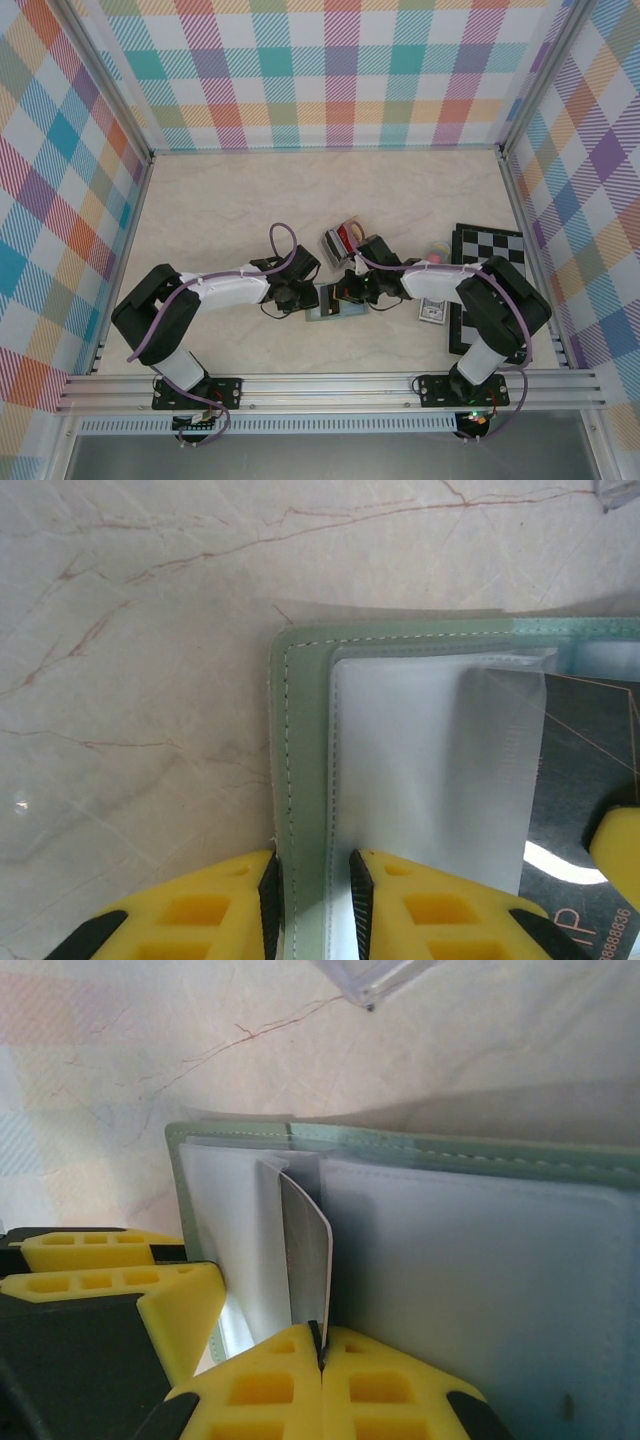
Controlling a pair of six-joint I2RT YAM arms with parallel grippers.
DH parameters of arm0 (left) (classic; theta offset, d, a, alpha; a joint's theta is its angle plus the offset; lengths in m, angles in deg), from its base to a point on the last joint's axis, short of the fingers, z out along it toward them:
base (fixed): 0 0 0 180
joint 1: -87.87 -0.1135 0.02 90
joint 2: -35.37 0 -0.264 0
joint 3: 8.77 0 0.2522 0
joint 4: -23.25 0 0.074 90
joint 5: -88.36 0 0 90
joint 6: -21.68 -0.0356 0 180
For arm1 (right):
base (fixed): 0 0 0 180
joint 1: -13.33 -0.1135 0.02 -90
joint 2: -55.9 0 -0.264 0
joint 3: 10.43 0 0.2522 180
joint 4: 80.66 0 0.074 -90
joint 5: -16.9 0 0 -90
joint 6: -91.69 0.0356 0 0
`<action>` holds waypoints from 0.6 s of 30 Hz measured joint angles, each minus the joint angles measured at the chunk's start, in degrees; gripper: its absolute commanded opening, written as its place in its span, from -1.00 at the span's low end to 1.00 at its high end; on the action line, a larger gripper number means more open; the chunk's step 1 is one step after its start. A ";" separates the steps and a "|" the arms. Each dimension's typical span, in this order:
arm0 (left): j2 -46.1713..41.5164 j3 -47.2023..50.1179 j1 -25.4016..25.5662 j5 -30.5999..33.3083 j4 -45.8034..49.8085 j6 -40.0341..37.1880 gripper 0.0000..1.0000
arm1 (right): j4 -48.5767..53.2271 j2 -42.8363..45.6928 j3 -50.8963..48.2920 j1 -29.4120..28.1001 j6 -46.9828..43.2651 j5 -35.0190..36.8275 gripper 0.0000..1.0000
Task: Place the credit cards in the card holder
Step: Insert the credit card into the card slot.
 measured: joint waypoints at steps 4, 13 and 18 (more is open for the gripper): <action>0.09 -0.17 0.00 0.02 0.15 -0.28 -0.41 | 1.22 -1.31 1.97 -0.26 -1.18 -0.70 -0.81; 0.09 -0.37 0.00 0.07 0.37 -0.66 -0.43 | 7.93 -2.19 4.61 -1.51 -3.08 3.48 -0.62; 0.09 -0.37 -0.15 0.07 0.42 -0.87 -0.49 | 9.79 -2.12 5.05 -1.68 -3.26 5.01 -0.72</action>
